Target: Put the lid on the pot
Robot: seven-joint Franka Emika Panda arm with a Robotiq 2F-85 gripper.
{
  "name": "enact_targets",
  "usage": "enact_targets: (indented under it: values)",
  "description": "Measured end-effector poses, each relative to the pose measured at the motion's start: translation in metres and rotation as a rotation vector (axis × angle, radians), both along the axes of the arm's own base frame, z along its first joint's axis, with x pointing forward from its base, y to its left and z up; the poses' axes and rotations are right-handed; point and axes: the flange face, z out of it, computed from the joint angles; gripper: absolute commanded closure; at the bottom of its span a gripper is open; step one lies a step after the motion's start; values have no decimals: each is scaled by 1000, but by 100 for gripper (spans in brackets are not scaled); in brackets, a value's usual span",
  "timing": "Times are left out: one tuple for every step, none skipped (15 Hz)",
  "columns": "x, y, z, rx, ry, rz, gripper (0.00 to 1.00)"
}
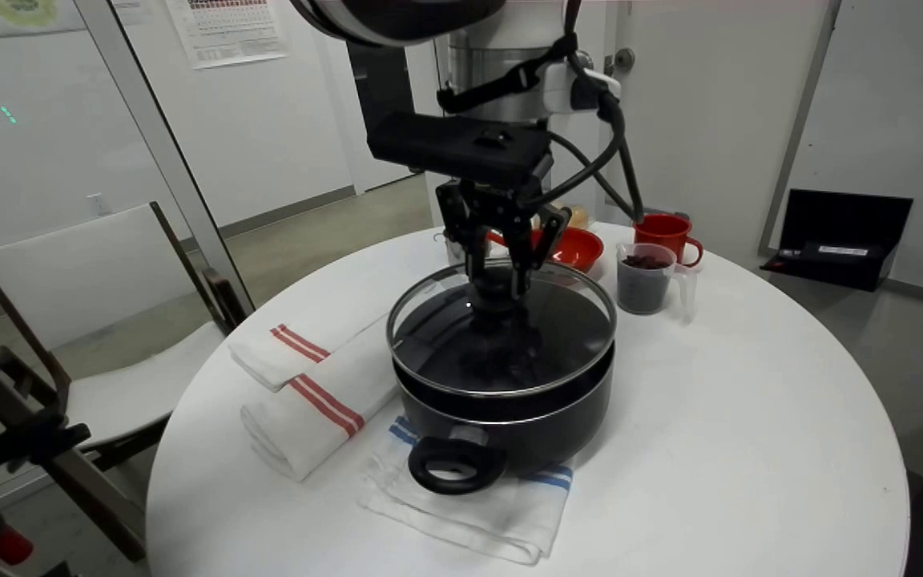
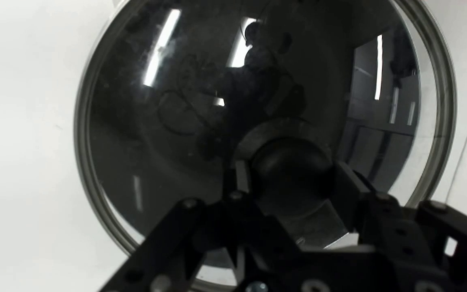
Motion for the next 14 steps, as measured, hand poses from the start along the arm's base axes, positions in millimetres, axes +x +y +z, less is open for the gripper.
enact_targets:
  values:
    - [1, 0, -2, 0, 0, -1, 75]
    - [1, -1, -3, 1, 1, -1, 75]
    - [2, -2, -5, 1, 1, -2, 75]
    - [2, -2, -6, 2, 1, -4, 75]
    - [2, -3, -7, 2, 2, -5, 75]
    - [3, -4, -8, 2, 2, -7, 75]
    - [3, -6, -9, 2, 2, -9, 75]
    - [3, -7, -10, 3, 3, -12, 75]
    - [3, -9, -11, 3, 3, -14, 75]
    - [2, -10, -12, 4, 4, -17, 75]
    - [2, -12, -12, 4, 4, -20, 75]
    - [1, -13, -13, 4, 5, -22, 75]
    - [1, -14, -13, 4, 5, -24, 75]
    - [1, -14, -13, 4, 5, -24, 75]
